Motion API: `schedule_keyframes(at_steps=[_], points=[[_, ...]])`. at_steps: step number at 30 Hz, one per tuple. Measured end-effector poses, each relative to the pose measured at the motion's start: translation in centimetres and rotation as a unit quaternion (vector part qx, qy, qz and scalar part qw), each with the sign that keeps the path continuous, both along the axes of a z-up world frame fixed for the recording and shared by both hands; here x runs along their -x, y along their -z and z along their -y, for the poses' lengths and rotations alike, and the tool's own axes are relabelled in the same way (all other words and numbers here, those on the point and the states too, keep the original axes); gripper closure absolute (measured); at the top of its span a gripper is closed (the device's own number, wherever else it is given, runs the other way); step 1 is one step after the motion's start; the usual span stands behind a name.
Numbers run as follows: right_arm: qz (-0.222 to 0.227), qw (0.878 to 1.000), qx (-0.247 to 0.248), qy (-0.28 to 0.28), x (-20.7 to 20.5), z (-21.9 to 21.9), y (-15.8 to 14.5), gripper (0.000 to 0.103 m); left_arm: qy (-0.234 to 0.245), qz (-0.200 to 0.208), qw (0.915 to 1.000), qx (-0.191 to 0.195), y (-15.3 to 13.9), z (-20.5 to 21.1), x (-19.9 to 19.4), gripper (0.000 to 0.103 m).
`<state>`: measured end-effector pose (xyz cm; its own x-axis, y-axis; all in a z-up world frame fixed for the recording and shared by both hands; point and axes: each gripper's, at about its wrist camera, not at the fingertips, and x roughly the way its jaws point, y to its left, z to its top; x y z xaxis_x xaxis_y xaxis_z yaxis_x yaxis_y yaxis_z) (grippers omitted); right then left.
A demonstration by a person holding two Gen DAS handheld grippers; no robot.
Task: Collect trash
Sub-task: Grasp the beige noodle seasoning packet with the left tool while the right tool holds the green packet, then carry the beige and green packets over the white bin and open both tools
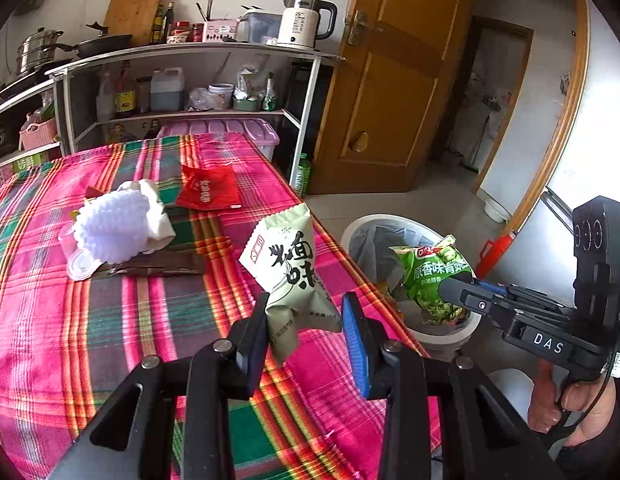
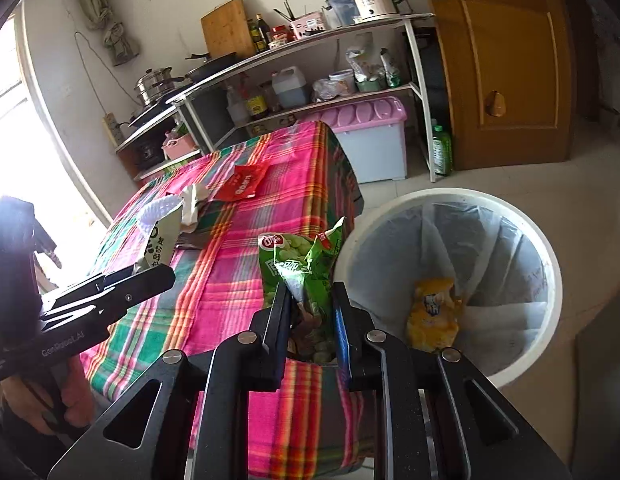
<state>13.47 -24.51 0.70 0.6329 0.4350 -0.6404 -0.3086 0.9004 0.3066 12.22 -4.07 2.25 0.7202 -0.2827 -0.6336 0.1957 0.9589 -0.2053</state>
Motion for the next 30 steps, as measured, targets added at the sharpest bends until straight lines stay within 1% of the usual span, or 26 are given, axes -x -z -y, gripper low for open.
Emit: schedule_keyframes(at_steps=[9, 15, 24, 25, 30], points=[[-0.018, 0.998, -0.004, 0.056, -0.8, 4.6, 1.3, 0.082, 0.06, -0.007, 0.9982, -0.002, 0.4, 4.9, -2.6, 0.067], [-0.034, 0.996, -0.001, 0.079, -1.6, 6.6, 2.3, 0.082, 0.09, -0.022, 0.9957, 0.005, 1.4, 7.8, -4.1, 0.067], [-0.061, 0.993, -0.001, 0.1, -2.8, 8.4, 4.0, 0.082, 0.111, -0.05, 0.9926, 0.005, 3.1, 10.6, -6.1, 0.064], [-0.063, 0.993, -0.001, 0.101, -2.9, 8.5, 4.1, 0.082, 0.111, -0.053, 0.9924, 0.005, 3.3, 10.7, -6.3, 0.061], [-0.064, 0.993, -0.004, 0.102, -3.1, 9.0, 4.7, 0.082, 0.112, -0.07, 0.9912, 0.007, 4.1, 11.3, -6.9, 0.057]])
